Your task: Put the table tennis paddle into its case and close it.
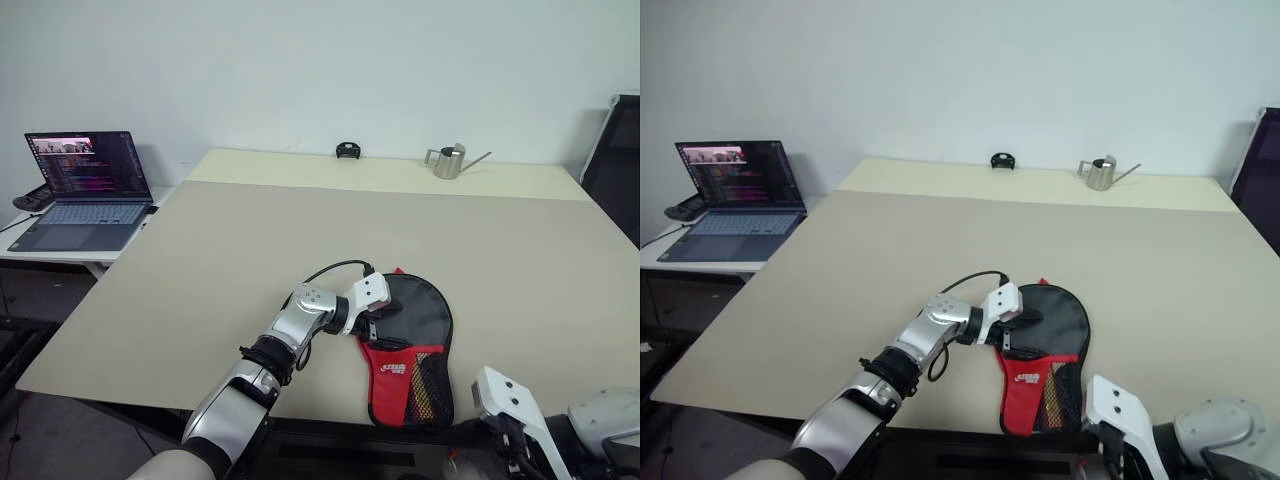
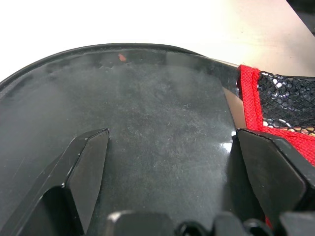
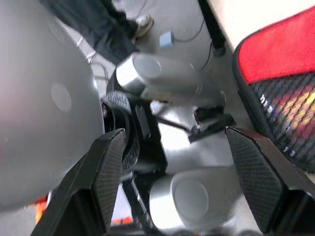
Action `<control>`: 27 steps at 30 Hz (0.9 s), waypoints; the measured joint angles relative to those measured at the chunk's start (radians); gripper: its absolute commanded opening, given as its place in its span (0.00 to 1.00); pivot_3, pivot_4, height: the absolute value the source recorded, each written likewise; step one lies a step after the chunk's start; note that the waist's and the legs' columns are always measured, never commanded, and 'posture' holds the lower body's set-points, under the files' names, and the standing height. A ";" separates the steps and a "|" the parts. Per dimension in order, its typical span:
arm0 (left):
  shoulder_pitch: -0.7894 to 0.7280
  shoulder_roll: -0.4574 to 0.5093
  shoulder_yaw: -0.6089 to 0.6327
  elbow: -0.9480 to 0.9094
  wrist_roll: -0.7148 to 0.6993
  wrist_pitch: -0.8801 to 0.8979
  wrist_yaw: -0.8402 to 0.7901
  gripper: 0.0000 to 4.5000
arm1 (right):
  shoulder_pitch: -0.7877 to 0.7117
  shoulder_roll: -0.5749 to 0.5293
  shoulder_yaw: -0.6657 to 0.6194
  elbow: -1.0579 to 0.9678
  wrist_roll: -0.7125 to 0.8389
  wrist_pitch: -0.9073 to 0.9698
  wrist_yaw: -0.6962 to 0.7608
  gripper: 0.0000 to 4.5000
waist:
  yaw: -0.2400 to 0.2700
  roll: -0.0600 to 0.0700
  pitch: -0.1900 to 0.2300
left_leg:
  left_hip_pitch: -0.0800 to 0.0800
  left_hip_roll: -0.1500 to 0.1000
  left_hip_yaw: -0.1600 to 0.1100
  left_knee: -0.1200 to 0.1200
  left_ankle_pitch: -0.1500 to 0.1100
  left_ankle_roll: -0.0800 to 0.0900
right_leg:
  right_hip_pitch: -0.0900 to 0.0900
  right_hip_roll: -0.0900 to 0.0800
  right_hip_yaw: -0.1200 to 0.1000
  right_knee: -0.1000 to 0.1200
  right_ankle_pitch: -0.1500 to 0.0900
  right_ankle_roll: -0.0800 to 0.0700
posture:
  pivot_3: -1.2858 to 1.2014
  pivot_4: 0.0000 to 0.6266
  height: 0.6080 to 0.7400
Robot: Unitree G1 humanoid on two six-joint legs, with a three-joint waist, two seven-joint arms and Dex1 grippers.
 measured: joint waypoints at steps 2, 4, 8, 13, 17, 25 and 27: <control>0.000 -0.001 0.000 0.000 0.001 0.000 0.000 1.00 | -0.031 0.022 -0.007 0.025 0.003 -0.015 -0.018 0.80 | 0.000 0.000 -0.001 | 0.000 0.000 0.000 0.000 0.000 0.000 | 0.000 0.000 0.000 0.000 0.000 0.000 | 0.52 0.24 1.00; 0.000 -0.001 0.000 0.000 0.001 0.000 -0.001 1.00 | -0.044 0.055 -0.014 0.051 0.002 -0.036 -0.043 0.80 | 0.000 -0.001 -0.001 | 0.000 0.000 0.000 0.000 0.000 0.000 | 0.000 0.000 0.000 0.000 0.001 -0.001 | 0.52 0.24 1.00; 0.009 0.005 0.000 -0.022 0.001 0.002 -0.002 1.00 | -0.085 0.116 -0.017 0.111 -0.034 -0.116 -0.068 0.80 | -0.001 -0.002 -0.002 | 0.000 0.000 0.000 0.000 0.000 0.000 | 0.000 0.000 0.000 0.000 0.002 -0.004 | 0.52 0.24 1.00; 0.052 0.058 0.000 -0.163 -0.004 0.042 -0.021 1.00 | -0.169 0.138 -0.015 0.231 -0.063 -0.165 -0.063 0.80 | -0.009 -0.001 0.000 | -0.004 0.001 0.001 -0.001 0.000 0.000 | -0.006 0.001 0.002 0.001 0.002 -0.006 | 0.52 0.24 1.00; 0.134 0.165 0.013 -0.350 -0.049 0.133 -0.091 1.00 | -0.233 0.154 -0.014 0.318 -0.069 -0.194 -0.053 0.80 | -0.019 0.004 0.008 | -0.005 0.001 0.001 -0.002 -0.001 0.000 | -0.009 0.001 0.002 0.002 0.001 -0.008 | 0.52 0.24 1.00; 0.277 0.368 0.175 -0.598 -0.154 0.305 -0.077 1.00 | -0.341 0.155 0.007 0.516 -0.172 -0.287 0.002 0.80 | -0.022 0.011 0.021 | -0.007 0.001 0.002 -0.001 -0.001 0.000 | -0.010 0.000 0.002 0.003 0.001 -0.008 | 0.52 0.24 1.00; 0.306 0.386 0.233 -0.648 -0.190 0.350 -0.041 1.00 | -0.377 0.156 0.022 0.580 -0.211 -0.321 0.018 0.80 | -0.023 0.011 0.021 | -0.007 0.001 0.002 -0.001 -0.001 0.000 | -0.010 0.000 0.002 0.003 0.001 -0.008 | 0.52 0.24 1.00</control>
